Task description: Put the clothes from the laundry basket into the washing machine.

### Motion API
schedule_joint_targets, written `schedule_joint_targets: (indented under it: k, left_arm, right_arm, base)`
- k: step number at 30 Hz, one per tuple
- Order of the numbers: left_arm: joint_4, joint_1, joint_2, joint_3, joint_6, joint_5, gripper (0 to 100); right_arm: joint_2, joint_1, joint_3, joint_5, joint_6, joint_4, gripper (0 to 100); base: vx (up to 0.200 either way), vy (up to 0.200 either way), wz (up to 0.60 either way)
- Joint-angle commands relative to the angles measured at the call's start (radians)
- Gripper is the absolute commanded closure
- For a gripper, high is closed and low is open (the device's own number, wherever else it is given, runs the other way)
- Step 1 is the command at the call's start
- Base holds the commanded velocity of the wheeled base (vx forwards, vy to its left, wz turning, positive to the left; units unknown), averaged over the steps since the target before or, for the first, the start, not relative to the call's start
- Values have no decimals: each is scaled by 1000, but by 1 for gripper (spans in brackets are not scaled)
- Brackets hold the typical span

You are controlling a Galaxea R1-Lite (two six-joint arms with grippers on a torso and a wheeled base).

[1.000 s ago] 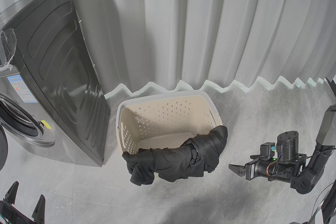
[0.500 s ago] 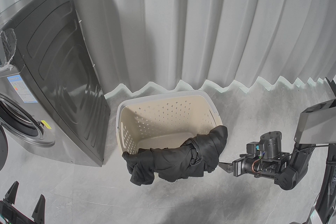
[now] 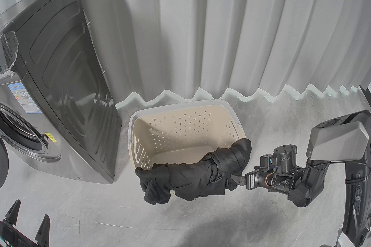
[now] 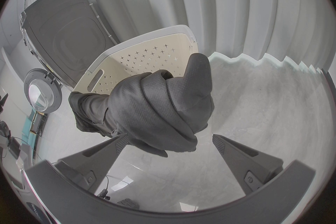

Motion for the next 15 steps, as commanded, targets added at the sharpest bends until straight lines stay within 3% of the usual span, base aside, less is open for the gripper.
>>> schedule_joint_targets:
  k: [1, 14, 15]
  left_arm:
    - [0, 0, -15, 16, 0, 0, 0]
    - [0, 0, -15, 16, -2, 0, 0]
    - [0, 0, -15, 16, -2, 0, 0]
  right_arm:
    - [46, 2, -44, 1, 0, -3, 0]
    - [52, 7, -109, 11, -3, -3, 0]
    - [52, 12, -109, 11, -3, -4, 100]
  base:
    - [0, 0, 0]
    - [0, 0, 0]
    - [0, 0, 0]
